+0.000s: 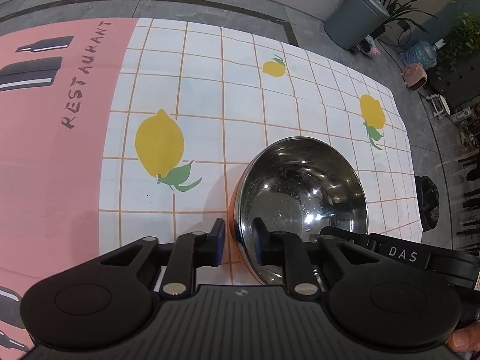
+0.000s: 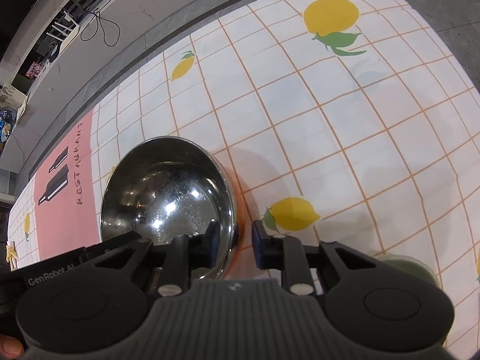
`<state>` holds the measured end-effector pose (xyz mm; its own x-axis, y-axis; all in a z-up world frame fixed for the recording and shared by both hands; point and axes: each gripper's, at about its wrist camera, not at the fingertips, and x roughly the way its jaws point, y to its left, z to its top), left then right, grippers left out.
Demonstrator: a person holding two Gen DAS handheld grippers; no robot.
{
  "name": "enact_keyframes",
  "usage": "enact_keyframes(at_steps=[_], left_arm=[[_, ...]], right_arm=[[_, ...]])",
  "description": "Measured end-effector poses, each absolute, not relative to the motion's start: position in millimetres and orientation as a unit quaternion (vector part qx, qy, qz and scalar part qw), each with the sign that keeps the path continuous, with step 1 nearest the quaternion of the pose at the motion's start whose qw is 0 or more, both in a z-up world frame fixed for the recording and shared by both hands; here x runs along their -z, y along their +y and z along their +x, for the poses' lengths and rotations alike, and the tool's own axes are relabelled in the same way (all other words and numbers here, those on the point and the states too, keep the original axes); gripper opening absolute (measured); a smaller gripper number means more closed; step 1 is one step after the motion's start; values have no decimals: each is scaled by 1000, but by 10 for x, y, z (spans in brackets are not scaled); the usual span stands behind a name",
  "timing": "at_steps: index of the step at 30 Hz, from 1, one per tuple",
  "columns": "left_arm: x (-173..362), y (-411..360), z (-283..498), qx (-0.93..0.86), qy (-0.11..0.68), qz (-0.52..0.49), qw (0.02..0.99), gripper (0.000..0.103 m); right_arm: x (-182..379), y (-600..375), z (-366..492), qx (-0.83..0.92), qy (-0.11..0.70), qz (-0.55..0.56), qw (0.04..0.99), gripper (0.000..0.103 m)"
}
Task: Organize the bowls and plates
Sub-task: 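Close both grippers on the orange steel bowl rim, then lift the nested steel bowls with both grippers toward the Fruity plate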
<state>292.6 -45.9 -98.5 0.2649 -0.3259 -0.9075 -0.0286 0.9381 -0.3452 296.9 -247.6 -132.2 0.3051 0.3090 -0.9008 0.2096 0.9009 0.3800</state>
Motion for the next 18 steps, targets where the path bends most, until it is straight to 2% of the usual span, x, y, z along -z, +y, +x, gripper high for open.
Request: enact_keyframes(at_steps=[5,18], left_arm=[[986,-477,2931,90,598,-142,784,12],[820,-498,2783,85,597,-128,787,11]], right_arm=[[1366,-2480,2985,-33,593,230,771,12],[1233,-2464,2877,-35,591,229,773,11]])
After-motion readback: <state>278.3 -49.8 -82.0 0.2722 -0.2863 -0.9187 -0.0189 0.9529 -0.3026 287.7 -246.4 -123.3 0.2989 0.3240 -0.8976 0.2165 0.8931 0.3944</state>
